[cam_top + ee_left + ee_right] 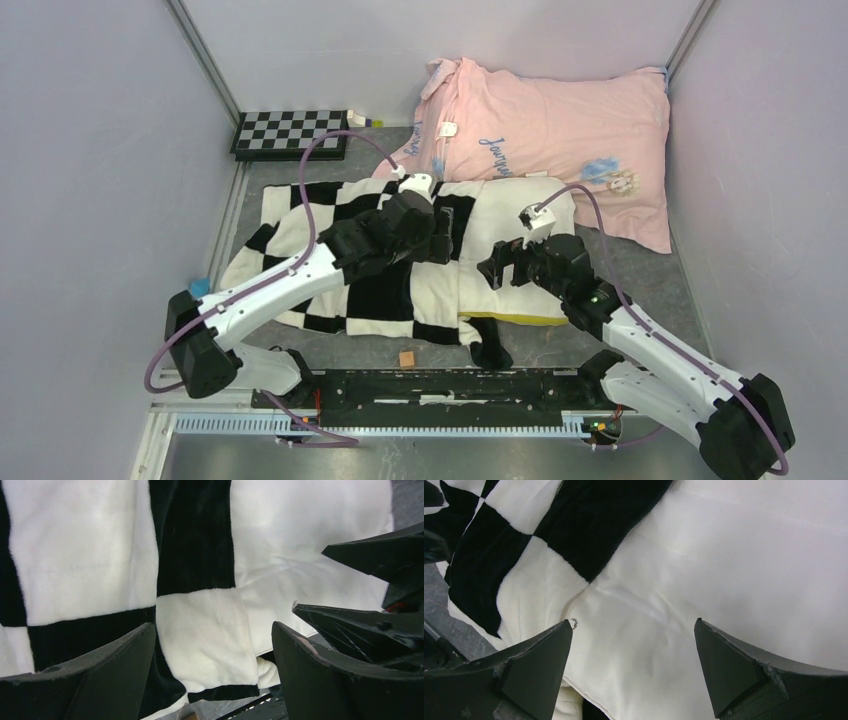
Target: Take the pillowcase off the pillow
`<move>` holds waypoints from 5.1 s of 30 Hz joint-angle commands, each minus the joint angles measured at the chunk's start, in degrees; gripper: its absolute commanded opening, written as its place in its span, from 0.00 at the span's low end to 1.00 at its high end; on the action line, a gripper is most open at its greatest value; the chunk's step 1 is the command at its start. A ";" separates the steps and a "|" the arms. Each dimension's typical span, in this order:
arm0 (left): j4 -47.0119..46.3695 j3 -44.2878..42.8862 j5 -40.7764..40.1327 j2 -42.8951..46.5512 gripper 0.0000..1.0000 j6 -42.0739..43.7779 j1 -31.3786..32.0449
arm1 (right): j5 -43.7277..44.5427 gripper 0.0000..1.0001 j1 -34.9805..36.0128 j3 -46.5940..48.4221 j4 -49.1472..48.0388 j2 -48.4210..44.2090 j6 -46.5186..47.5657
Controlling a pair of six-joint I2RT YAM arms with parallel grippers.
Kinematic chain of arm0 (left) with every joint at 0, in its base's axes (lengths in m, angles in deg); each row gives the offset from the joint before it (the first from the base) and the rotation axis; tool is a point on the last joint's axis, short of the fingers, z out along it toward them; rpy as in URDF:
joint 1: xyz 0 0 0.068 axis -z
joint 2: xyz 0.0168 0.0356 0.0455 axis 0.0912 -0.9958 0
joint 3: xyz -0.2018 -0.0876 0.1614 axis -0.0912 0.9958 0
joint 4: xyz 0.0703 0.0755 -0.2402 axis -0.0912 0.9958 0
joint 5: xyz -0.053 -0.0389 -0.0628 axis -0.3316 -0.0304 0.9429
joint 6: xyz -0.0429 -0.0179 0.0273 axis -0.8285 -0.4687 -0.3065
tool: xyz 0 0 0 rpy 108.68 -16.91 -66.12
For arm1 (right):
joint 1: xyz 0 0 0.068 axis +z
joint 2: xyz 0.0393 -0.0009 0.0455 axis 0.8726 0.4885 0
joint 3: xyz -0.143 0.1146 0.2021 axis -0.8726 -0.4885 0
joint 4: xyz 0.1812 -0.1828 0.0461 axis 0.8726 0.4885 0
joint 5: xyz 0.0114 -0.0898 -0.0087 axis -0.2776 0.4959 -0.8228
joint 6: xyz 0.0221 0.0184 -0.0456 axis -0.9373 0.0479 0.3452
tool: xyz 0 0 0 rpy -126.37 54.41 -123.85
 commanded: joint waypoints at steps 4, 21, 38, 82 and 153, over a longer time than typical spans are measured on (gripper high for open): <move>2.05 -6.08 -6.03 -6.91 0.91 2.17 4.94 | -1.22 0.94 0.18 -4.37 -3.41 -0.29 -1.36; 14.36 -24.76 -17.77 -35.70 0.93 2.65 6.31 | 7.53 0.83 0.06 -15.49 -8.32 -3.26 -9.32; 3.03 8.66 -13.50 -10.22 0.87 -2.16 -21.75 | 16.52 0.85 -6.24 -14.69 2.98 0.61 -11.27; -41.11 45.58 25.25 11.62 0.76 -4.32 -29.80 | -5.56 0.98 3.44 -0.19 14.20 -5.95 8.31; -42.71 47.49 22.64 18.23 0.77 -3.64 -27.02 | 27.15 0.59 24.84 13.13 24.04 16.75 0.98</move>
